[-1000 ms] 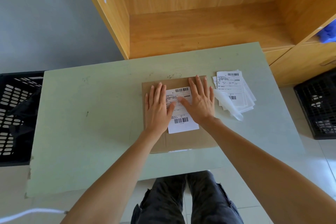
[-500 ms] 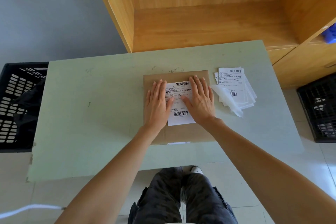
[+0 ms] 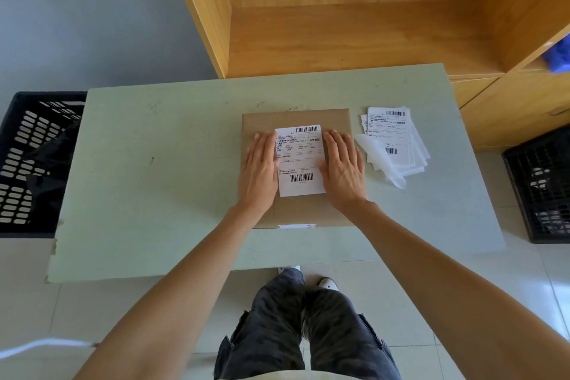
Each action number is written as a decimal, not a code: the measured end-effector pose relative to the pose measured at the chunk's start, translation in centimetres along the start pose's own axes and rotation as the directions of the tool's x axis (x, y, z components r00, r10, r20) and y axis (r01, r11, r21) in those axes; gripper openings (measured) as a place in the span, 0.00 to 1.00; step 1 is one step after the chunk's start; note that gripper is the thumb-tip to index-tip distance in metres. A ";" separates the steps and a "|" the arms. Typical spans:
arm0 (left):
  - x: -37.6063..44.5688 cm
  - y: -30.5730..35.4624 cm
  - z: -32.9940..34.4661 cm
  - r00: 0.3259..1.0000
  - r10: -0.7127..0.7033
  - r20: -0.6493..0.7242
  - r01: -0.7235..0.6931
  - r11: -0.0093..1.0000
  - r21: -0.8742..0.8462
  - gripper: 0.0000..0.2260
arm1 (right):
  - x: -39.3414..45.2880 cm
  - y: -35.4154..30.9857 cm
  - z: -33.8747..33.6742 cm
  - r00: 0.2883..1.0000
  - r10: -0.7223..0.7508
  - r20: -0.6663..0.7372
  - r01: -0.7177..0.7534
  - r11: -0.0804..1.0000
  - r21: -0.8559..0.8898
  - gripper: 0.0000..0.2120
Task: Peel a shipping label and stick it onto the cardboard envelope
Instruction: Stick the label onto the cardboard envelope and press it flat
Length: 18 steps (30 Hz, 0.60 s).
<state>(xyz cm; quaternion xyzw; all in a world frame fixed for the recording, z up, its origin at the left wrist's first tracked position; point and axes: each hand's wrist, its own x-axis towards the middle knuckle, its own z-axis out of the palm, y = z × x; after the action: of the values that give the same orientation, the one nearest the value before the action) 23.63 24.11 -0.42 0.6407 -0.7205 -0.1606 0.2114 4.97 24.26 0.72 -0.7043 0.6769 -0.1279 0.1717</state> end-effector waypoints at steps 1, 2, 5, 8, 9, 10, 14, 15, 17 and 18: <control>-0.2 0.3 0.1 1.000 -0.012 0.005 0.012 1.000 -0.008 0.25 | -0.2 -0.3 0.1 1.000 -0.003 0.002 0.003 1.000 -0.001 0.32; -0.4 0.7 0.2 1.000 -0.021 0.017 0.021 1.000 -0.008 0.25 | -0.4 -0.5 0.3 1.000 -0.006 0.005 0.006 1.000 -0.009 0.33; -1.2 1.3 0.6 0.997 -0.019 0.073 0.015 0.998 0.056 0.30 | -1.0 -1.0 0.9 1.000 -0.005 0.028 0.006 0.999 -0.035 0.34; -1.8 0.9 0.8 0.998 -0.003 0.064 -0.002 0.997 0.081 0.31 | -1.5 -0.7 1.0 0.999 -0.011 0.043 0.013 0.998 -0.065 0.37; -1.9 0.7 0.9 0.998 0.000 0.055 -0.004 0.997 0.076 0.30 | -1.7 -0.3 1.0 0.999 -0.019 0.041 0.021 0.997 -0.072 0.36; -2.0 0.5 0.9 0.999 0.003 0.048 -0.006 0.998 0.066 0.28 | -1.8 0.0 0.9 0.999 -0.025 0.041 0.028 0.997 -0.070 0.35; -2.5 0.1 0.5 1.000 0.015 0.001 -0.015 0.999 0.050 0.24 | -2.2 0.7 0.3 0.997 -0.059 0.047 0.060 0.998 -0.030 0.29; -2.6 0.2 0.5 1.000 0.013 -0.012 -0.012 0.998 0.061 0.24 | -2.4 0.7 0.2 0.997 -0.059 0.046 0.060 0.998 -0.023 0.28; -2.8 0.6 0.5 1.000 -0.002 -0.023 0.003 0.998 0.067 0.24 | -2.7 0.3 0.1 0.998 -0.038 0.042 0.039 0.999 -0.026 0.31; -2.9 0.9 0.5 1.000 -0.009 -0.016 0.010 0.998 0.060 0.24 | -3.0 0.1 0.2 0.999 -0.021 0.036 0.022 0.999 -0.041 0.33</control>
<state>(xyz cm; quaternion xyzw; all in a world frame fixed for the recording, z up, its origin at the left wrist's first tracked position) 22.87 27.09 -0.68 0.6514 -0.7202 -0.1349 0.1970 4.83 27.22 0.71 -0.7171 0.6685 -0.1032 0.1679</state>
